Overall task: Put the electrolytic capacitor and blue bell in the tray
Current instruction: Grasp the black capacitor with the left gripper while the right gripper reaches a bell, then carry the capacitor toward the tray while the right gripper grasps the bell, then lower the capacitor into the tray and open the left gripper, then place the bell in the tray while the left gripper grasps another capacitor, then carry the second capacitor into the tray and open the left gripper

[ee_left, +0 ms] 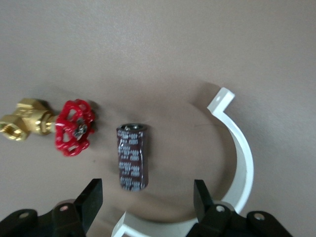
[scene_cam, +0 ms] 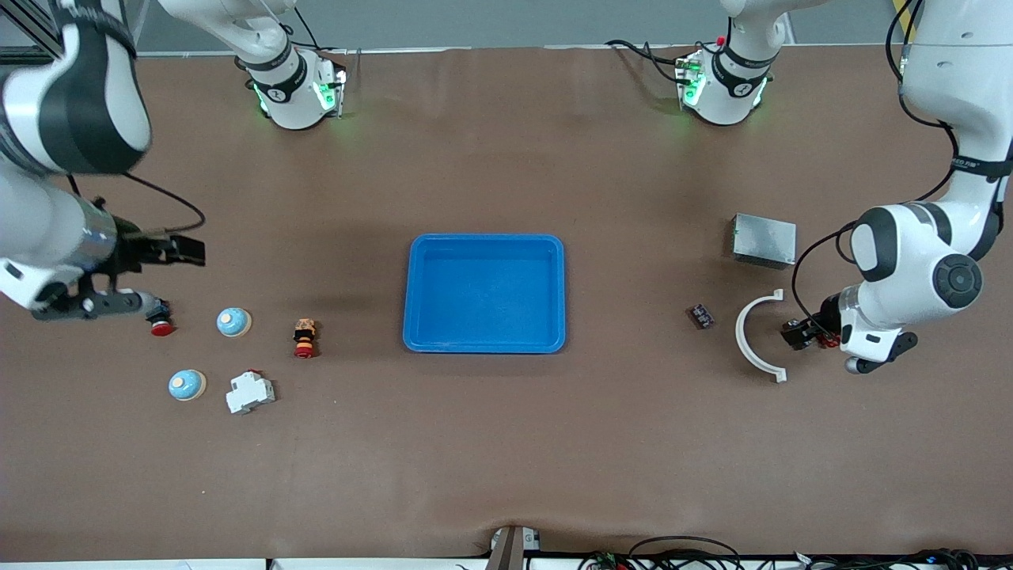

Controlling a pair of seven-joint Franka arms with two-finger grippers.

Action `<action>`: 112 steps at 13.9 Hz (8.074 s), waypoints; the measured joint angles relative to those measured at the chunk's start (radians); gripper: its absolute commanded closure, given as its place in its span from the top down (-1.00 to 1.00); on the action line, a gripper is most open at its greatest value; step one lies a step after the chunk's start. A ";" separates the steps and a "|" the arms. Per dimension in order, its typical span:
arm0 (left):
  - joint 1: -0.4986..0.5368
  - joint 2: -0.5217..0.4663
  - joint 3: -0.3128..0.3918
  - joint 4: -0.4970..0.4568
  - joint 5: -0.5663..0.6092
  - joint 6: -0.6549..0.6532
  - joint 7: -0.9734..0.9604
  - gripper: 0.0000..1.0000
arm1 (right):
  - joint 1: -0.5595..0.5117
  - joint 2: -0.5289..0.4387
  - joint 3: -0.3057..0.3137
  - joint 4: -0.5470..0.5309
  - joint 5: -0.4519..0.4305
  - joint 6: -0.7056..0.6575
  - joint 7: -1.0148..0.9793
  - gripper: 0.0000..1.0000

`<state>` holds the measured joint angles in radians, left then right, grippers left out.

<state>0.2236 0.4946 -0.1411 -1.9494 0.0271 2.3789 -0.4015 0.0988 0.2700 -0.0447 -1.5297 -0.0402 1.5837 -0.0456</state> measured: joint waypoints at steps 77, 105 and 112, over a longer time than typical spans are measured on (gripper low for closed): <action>-0.217 0.012 -0.273 0.314 0.127 -0.517 -0.702 1.00 | 0.141 -0.087 0.015 -0.530 0.002 0.413 -0.036 -0.73; -0.107 0.054 -0.449 0.189 0.216 -0.207 -0.803 -1.00 | 0.594 0.207 0.013 -0.400 0.194 0.707 0.609 -0.77; -0.332 0.190 -0.446 0.350 0.216 -0.191 -1.137 -1.00 | 0.627 0.271 0.013 -0.399 0.196 0.755 0.611 -0.67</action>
<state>-0.1088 0.6845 -0.5871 -1.5998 0.2431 2.1881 -1.5388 0.7259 0.5407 -0.0318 -1.9287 0.1562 2.3389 0.5654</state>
